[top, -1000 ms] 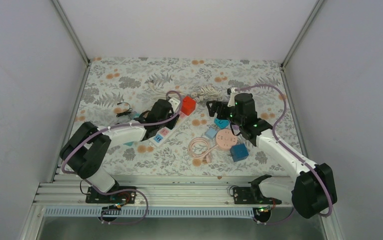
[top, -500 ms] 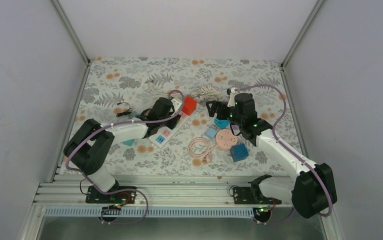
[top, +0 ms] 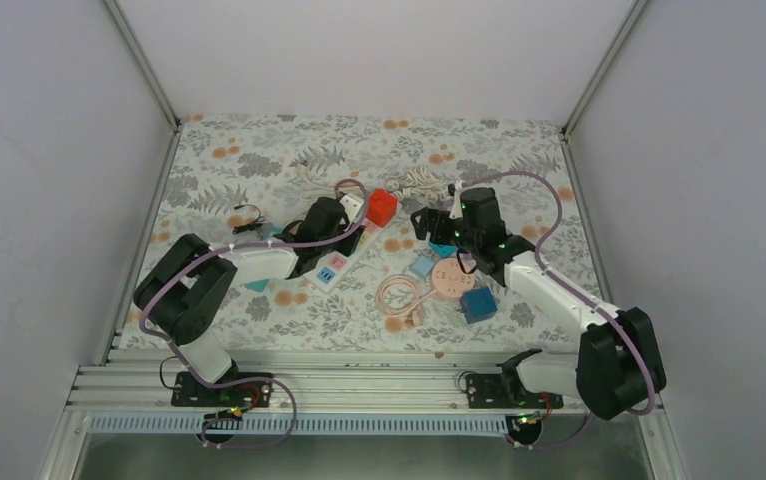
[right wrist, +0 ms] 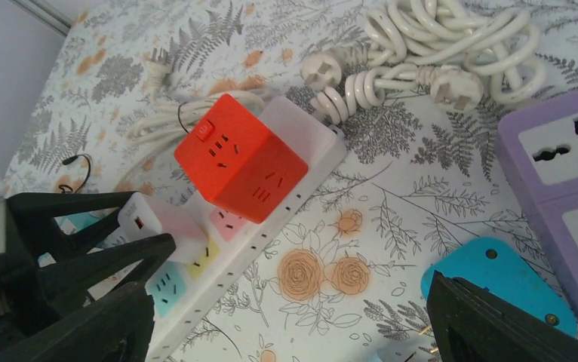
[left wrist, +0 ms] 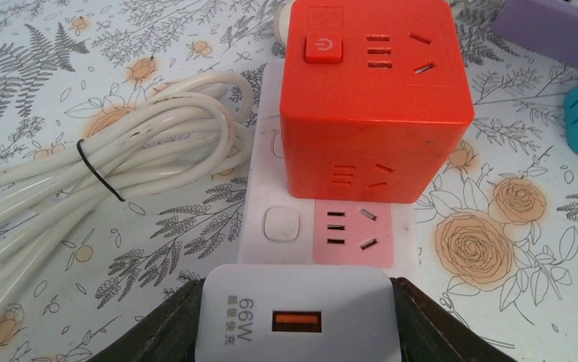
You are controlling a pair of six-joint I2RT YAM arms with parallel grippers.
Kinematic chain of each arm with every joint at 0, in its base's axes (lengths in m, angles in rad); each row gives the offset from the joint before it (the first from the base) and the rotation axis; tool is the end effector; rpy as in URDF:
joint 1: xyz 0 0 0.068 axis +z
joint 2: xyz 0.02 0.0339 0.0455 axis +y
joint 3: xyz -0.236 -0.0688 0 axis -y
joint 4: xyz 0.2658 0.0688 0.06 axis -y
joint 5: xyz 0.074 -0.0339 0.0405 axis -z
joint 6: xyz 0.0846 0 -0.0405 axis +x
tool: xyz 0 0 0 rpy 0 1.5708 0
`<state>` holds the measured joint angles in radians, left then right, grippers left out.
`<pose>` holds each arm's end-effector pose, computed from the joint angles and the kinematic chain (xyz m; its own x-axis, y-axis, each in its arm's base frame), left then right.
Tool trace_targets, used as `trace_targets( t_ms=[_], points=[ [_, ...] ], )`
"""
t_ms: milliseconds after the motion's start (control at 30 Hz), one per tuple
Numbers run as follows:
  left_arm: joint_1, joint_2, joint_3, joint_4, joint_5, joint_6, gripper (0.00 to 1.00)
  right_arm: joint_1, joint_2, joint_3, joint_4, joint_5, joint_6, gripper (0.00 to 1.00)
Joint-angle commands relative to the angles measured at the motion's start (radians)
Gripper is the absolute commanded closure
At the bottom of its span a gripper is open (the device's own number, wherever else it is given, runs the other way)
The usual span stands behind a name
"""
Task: Insert the plug
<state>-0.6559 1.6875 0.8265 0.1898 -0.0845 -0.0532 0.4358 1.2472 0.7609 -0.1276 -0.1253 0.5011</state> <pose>0.3136 -0.2323 0.0869 -0.5217 0.3346 -0.7848 0.5283 0.8490 0.0108 0.3011 0.1519 0.1751 -0.7037 0.1981 -0.6823 -0.1977 0.8678 0.4558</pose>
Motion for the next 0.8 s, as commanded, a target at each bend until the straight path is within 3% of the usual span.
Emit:
trace_targets(
  t_ms=[0, 167, 267, 467, 767],
  points=[
    [-0.001, 0.079, -0.099, -0.154, 0.067, -0.044, 0.58, -0.005, 0.019, 0.02, -0.001, 0.005, 0.022, 0.07],
    [-0.005, 0.09, -0.061, -0.193, 0.037, -0.024, 0.58, -0.004, 0.081, 0.06, -0.07, 0.046, 0.046, 0.09],
    [-0.006, 0.067, -0.051, -0.202, 0.002, -0.025, 0.58, 0.006, 0.129, 0.078, -0.124, 0.085, 0.033, 0.16],
    [-0.01, -0.017, -0.008, -0.221, 0.017, -0.038, 0.45, 0.051, 0.16, 0.099, -0.201, 0.212, 0.052, 0.21],
    [-0.001, -0.131, 0.098, -0.245, 0.056, -0.078, 0.01, 0.123, 0.221, 0.106, -0.269, 0.309, 0.135, 0.28]
  ],
)
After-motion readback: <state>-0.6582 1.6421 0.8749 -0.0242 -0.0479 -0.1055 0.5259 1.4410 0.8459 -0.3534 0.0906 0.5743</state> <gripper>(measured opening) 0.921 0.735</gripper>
